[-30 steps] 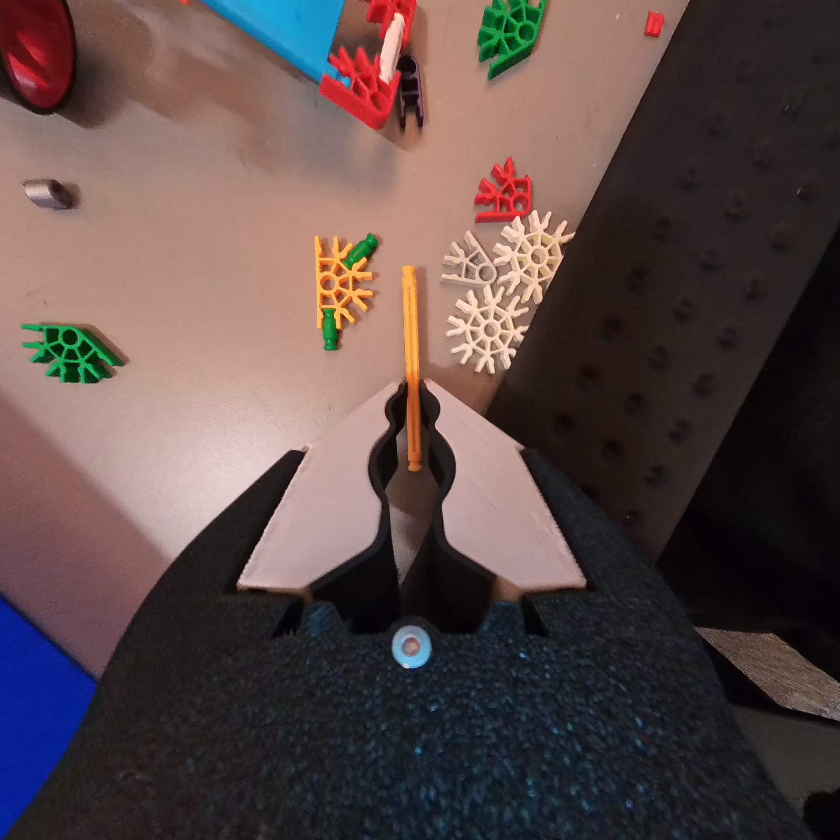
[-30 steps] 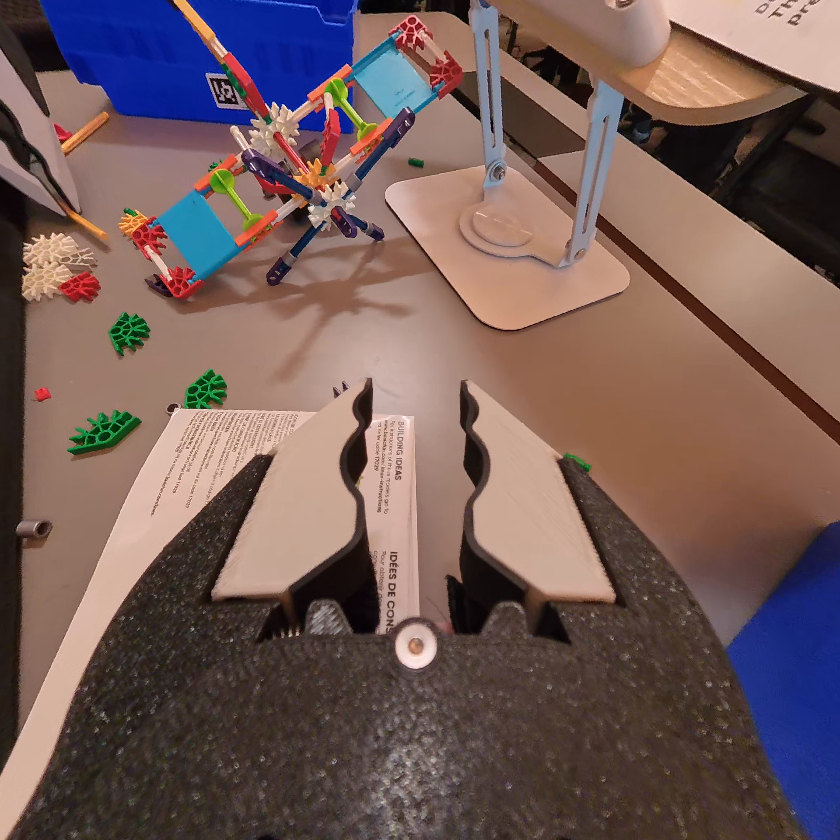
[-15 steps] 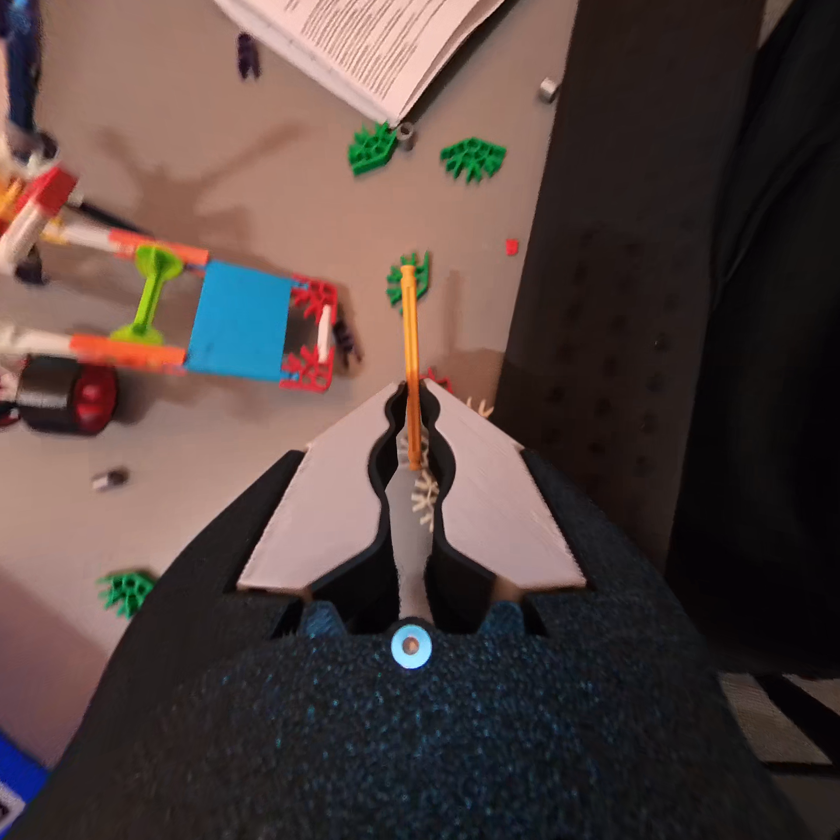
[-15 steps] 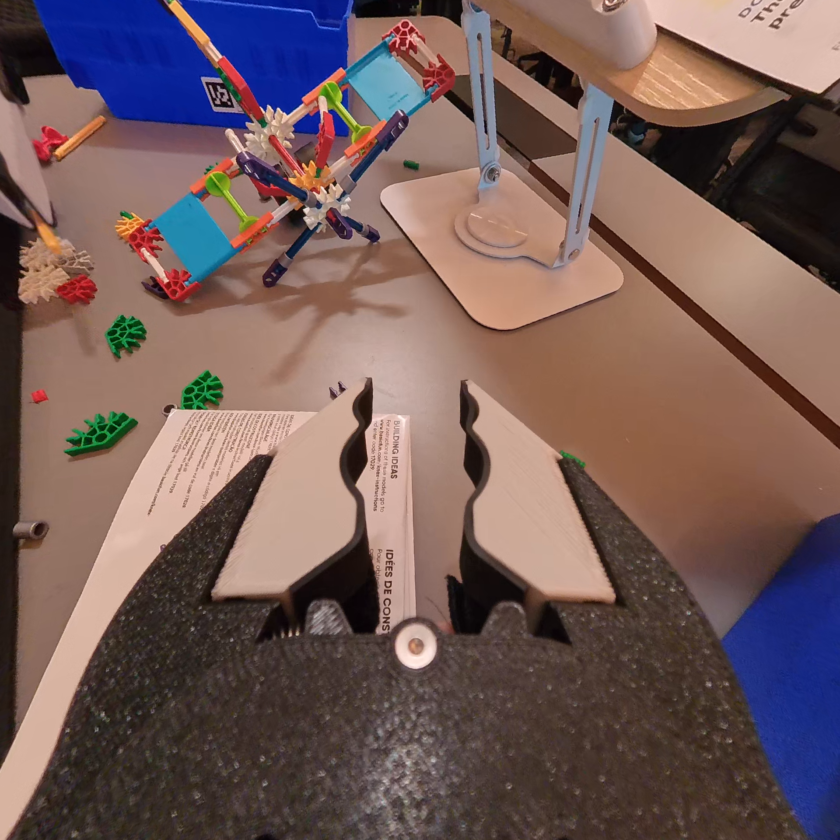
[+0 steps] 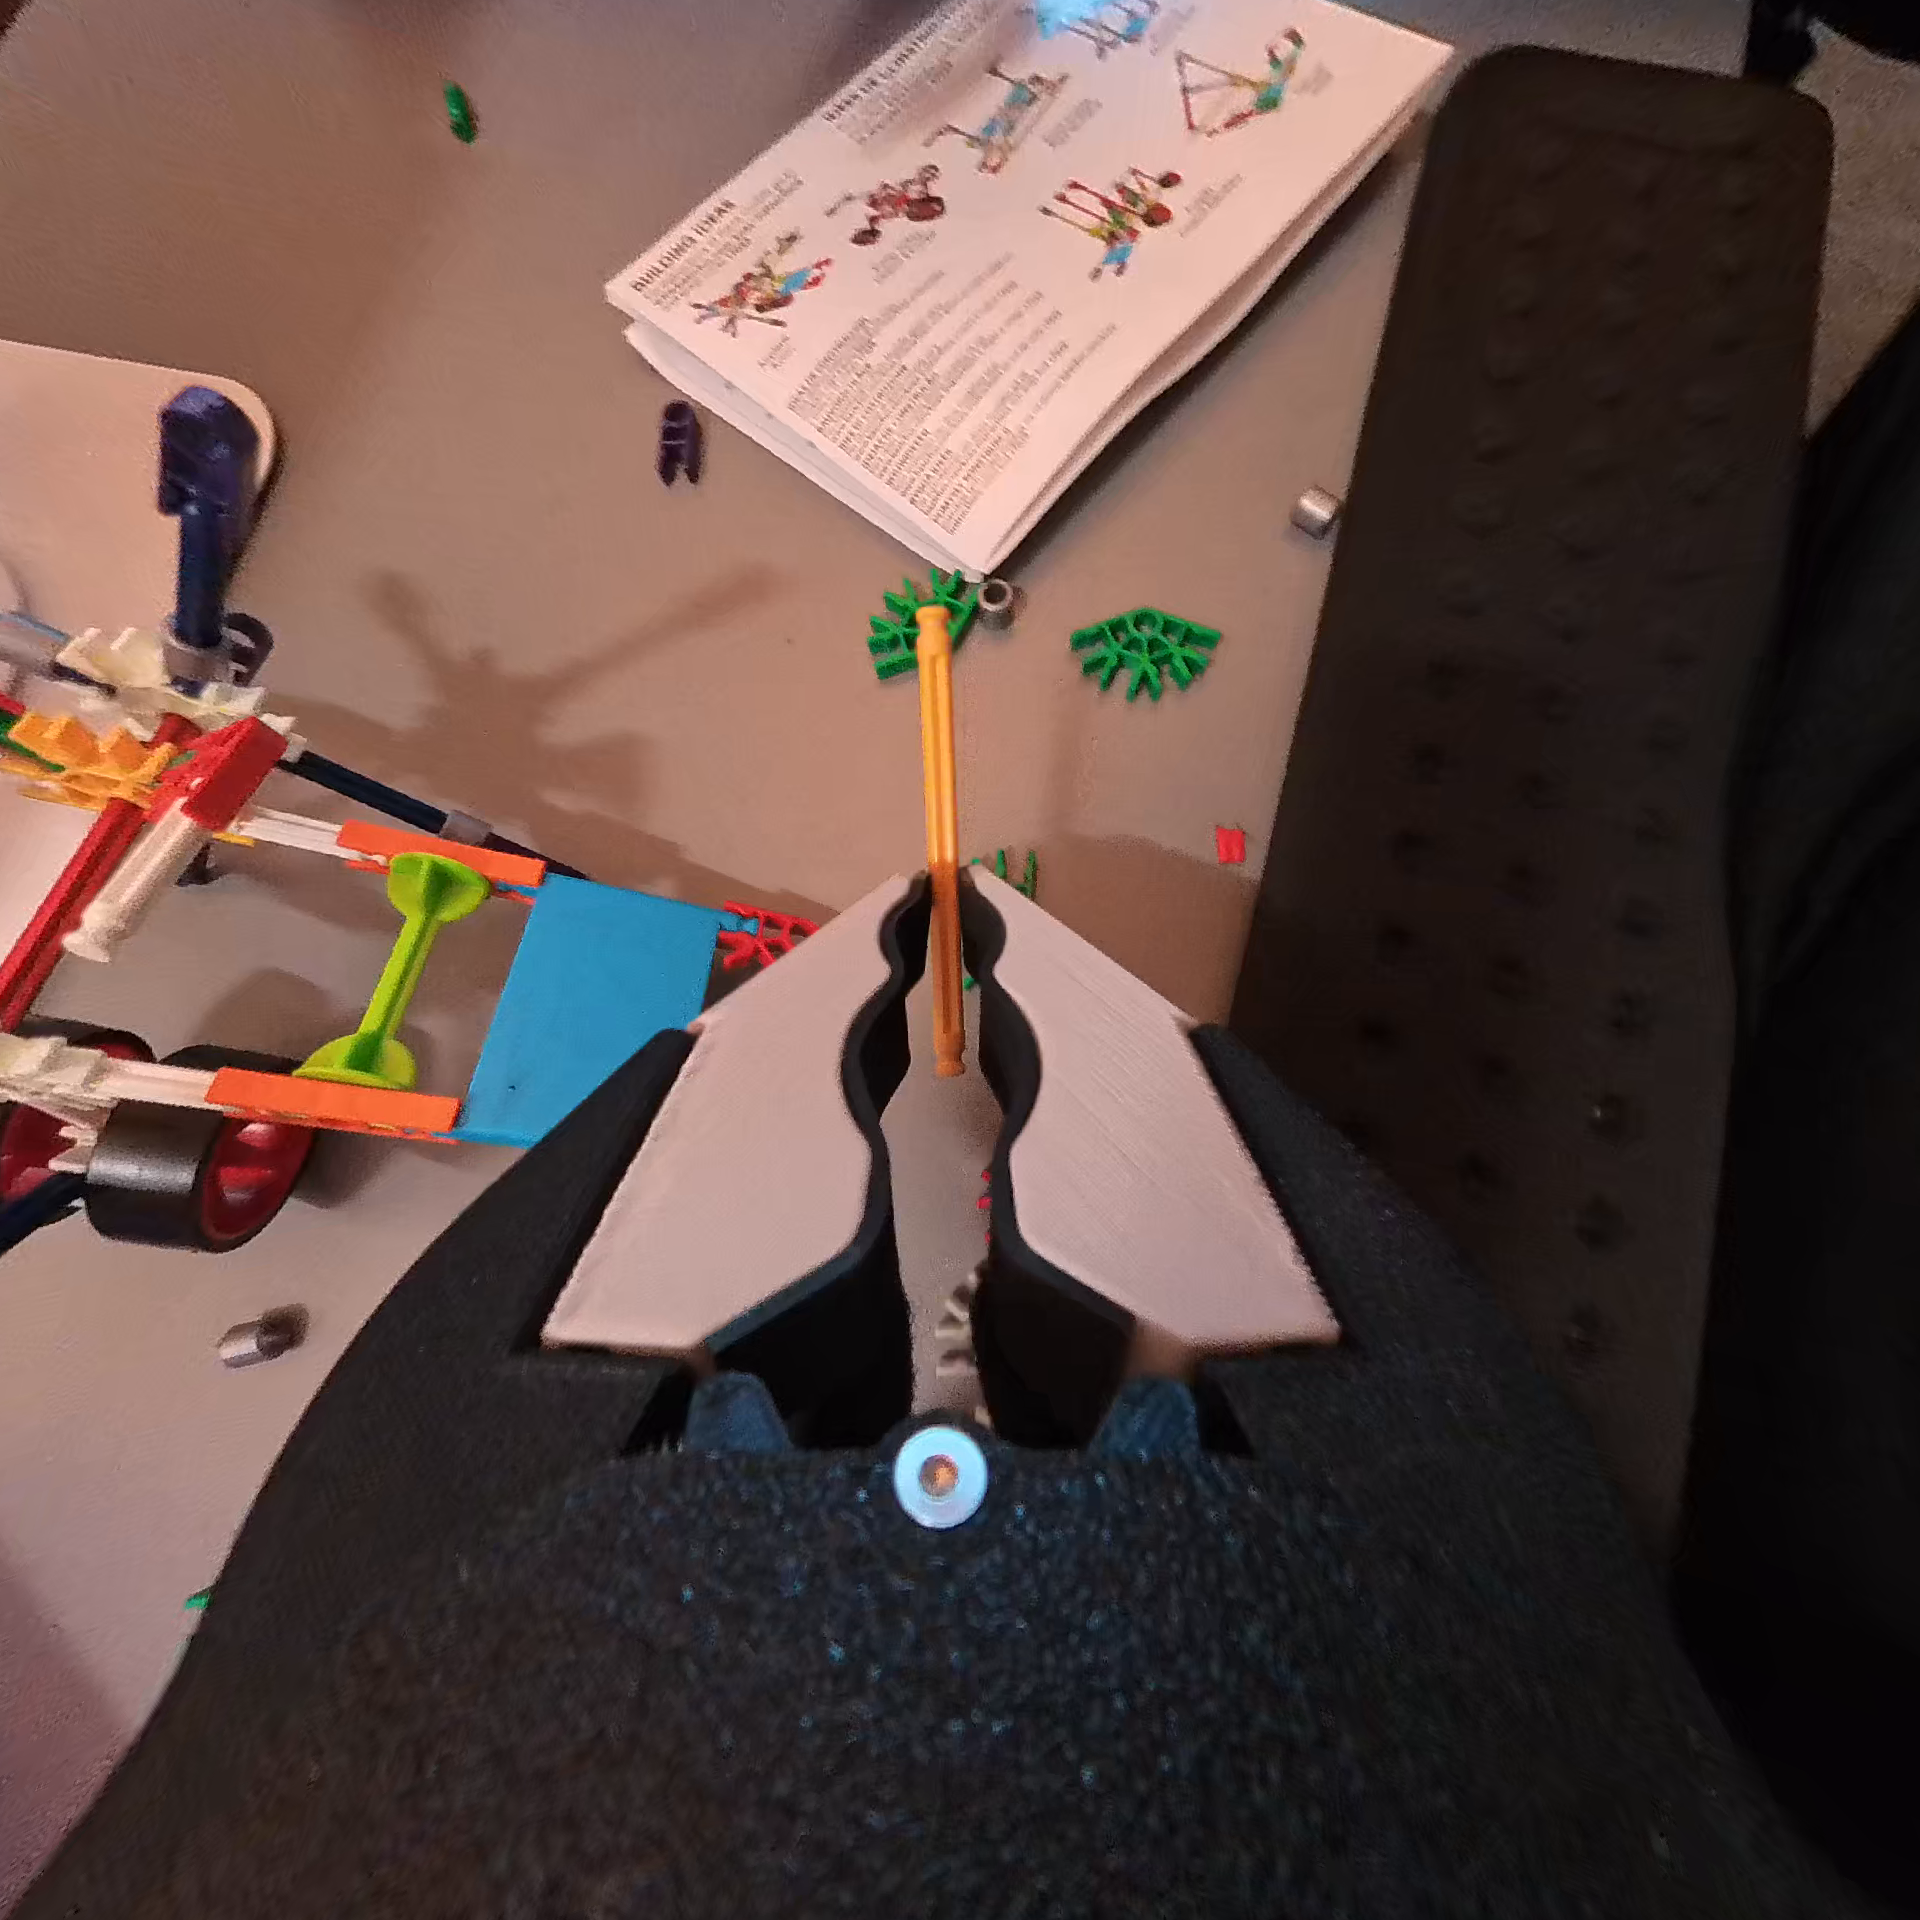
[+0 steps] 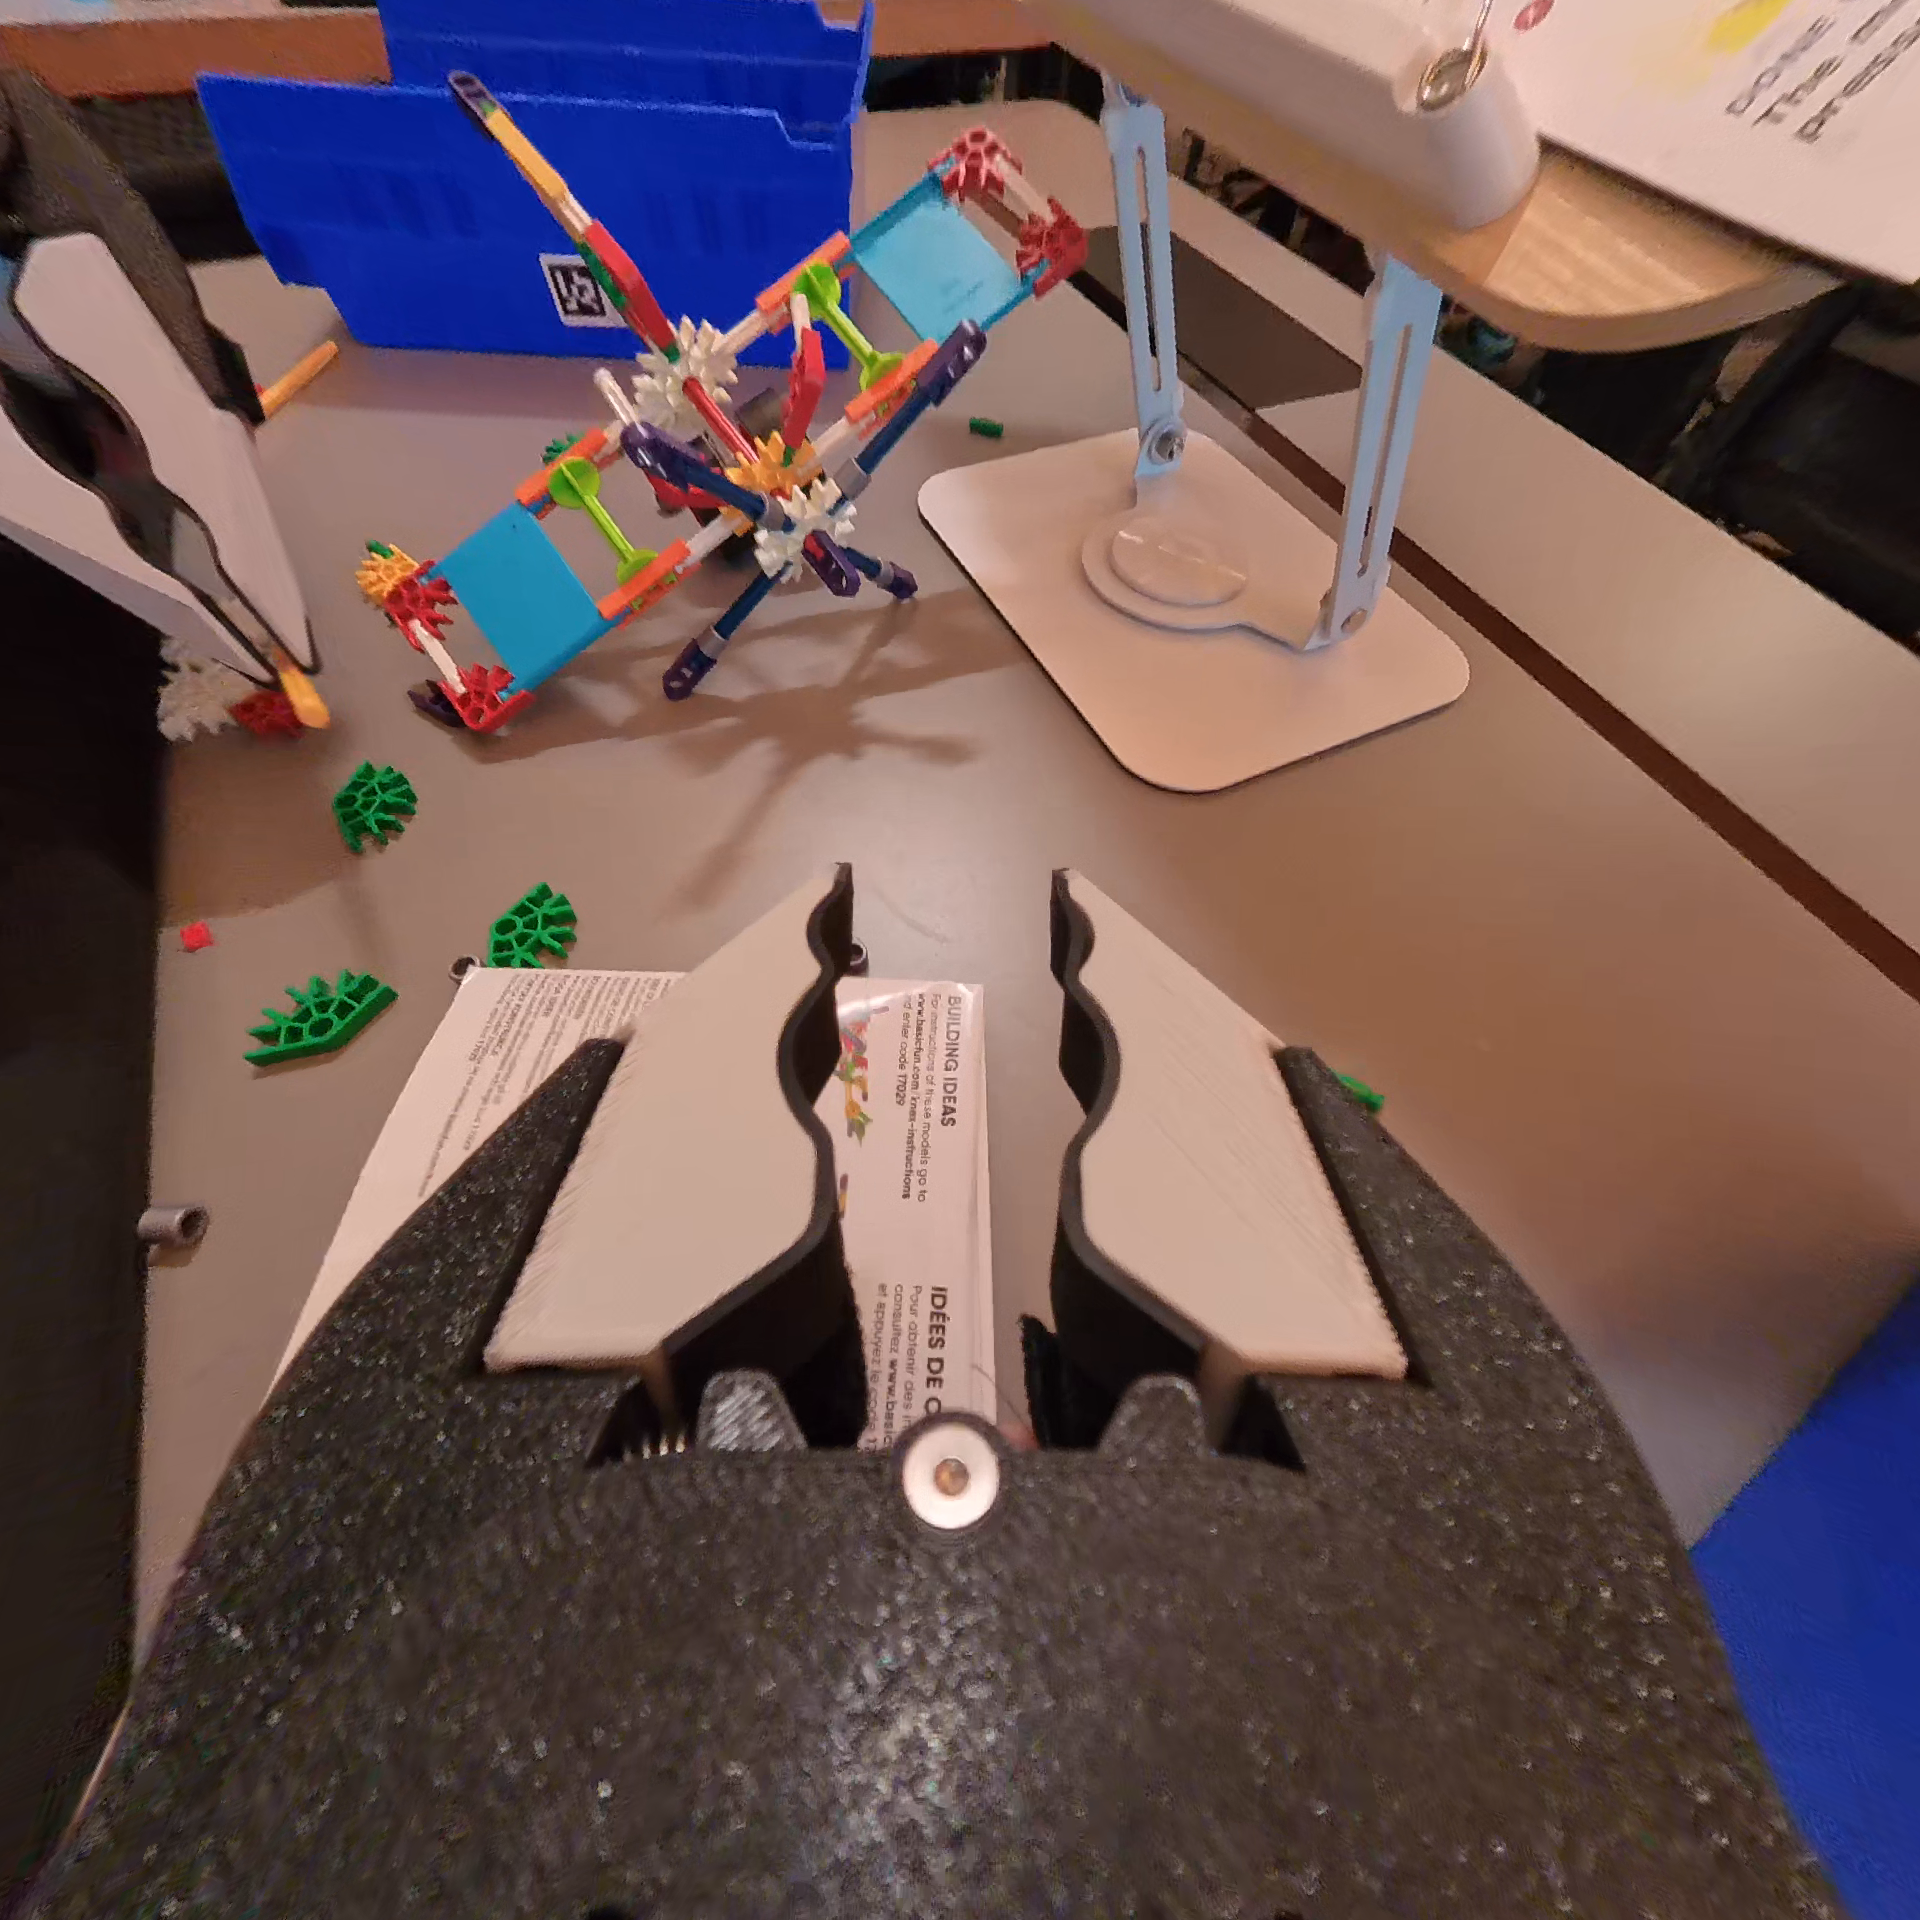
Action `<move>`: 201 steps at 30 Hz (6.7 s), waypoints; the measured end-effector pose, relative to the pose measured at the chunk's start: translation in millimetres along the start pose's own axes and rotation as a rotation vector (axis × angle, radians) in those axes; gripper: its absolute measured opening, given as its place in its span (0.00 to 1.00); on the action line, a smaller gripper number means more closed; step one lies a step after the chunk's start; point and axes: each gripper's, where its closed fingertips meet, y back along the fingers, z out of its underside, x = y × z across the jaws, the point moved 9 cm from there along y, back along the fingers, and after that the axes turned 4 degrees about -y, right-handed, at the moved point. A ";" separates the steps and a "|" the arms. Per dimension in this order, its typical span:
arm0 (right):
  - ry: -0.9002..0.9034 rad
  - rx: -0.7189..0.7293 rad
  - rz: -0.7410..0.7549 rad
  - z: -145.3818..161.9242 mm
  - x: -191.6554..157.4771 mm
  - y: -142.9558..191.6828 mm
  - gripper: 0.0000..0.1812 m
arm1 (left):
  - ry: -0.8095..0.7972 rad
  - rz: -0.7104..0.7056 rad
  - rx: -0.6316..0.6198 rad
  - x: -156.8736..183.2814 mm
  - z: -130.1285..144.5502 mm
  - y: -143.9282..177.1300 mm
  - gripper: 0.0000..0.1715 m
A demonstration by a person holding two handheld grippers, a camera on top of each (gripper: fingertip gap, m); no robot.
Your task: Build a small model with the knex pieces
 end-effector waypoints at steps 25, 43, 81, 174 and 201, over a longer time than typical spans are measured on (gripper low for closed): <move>0.008 -0.032 -0.028 3.8 -10.1 -9.6 0.21 | 0.514 -0.212 -0.088 -28.5 -15.3 -70.1 0.03; 0.012 -0.008 -0.040 8.3 -7.6 -8.3 0.21 | 0.292 -0.534 0.052 -32.0 3.7 145.3 0.24; -0.072 -0.019 -0.013 15.1 -11.3 -42.4 0.21 | 0.035 -0.003 -1.132 -258.1 252.8 182.7 0.15; -0.021 -0.087 0.159 -45.8 -73.5 -65.0 0.21 | -0.236 0.241 -0.509 -74.1 113.6 108.2 0.12; 0.092 0.169 0.081 -18.1 -110.6 -33.5 0.21 | 0.637 -0.163 -0.402 -116.0 189.4 183.1 0.25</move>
